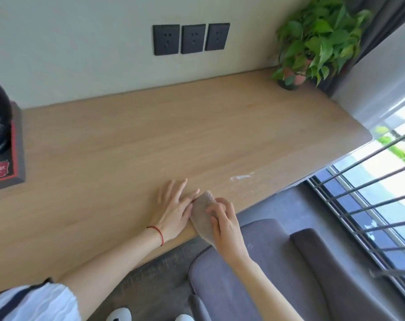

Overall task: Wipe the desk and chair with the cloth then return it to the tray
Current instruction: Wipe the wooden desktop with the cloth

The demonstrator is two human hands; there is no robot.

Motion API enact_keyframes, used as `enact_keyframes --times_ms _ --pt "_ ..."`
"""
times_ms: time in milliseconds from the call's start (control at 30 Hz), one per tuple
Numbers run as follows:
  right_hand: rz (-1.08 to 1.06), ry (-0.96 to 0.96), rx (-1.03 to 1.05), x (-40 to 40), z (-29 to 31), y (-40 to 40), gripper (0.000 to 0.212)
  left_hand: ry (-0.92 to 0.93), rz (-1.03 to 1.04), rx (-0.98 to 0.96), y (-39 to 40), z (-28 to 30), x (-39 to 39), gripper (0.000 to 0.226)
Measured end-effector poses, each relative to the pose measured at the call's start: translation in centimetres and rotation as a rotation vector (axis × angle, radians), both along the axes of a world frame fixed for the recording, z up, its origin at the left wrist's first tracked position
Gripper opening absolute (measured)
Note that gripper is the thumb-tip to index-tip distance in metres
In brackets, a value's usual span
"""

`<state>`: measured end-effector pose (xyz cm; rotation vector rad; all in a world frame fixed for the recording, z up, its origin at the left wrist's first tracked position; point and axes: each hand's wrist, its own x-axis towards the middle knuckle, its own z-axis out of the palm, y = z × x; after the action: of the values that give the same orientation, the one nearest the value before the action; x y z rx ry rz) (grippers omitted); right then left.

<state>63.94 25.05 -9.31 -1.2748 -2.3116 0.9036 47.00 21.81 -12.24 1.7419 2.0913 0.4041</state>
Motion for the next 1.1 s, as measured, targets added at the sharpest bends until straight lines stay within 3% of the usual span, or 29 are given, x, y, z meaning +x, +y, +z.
enact_keyframes --times_ms 67,167,333,500,567,733,867,1100 --pt "-0.005 -0.065 0.019 0.3 -1.1 0.0 0.029 0.151 -0.053 0.004 0.7 -0.9 0.6 0.043" --pt "0.029 -0.182 0.091 0.4 -2.4 -0.9 0.065 0.237 -0.022 0.007 1.0 -1.2 1.0 0.048" --pt "0.065 -0.158 0.275 1.8 -2.1 -0.1 0.051 0.228 -0.033 -0.002 1.2 -1.4 0.7 0.050" --pt "-0.440 0.107 0.169 5.5 0.4 7.7 0.046 0.232 -0.038 -0.001 1.4 -1.7 0.6 0.050" --pt "-0.494 0.089 0.218 6.5 0.7 12.0 0.050 0.254 -0.036 0.000 1.5 -1.7 0.7 0.051" --pt "-0.192 -0.093 0.157 4.3 -1.9 15.9 0.049 0.263 -0.028 0.018 1.5 -1.9 0.7 0.051" --pt "-0.127 -0.185 0.281 2.6 -4.1 15.7 0.043 0.264 -0.026 0.042 1.5 -2.1 0.7 0.051" --pt "0.050 -0.132 0.362 1.1 -3.6 13.1 0.041 0.265 -0.022 0.064 1.6 -2.3 0.7 0.051"
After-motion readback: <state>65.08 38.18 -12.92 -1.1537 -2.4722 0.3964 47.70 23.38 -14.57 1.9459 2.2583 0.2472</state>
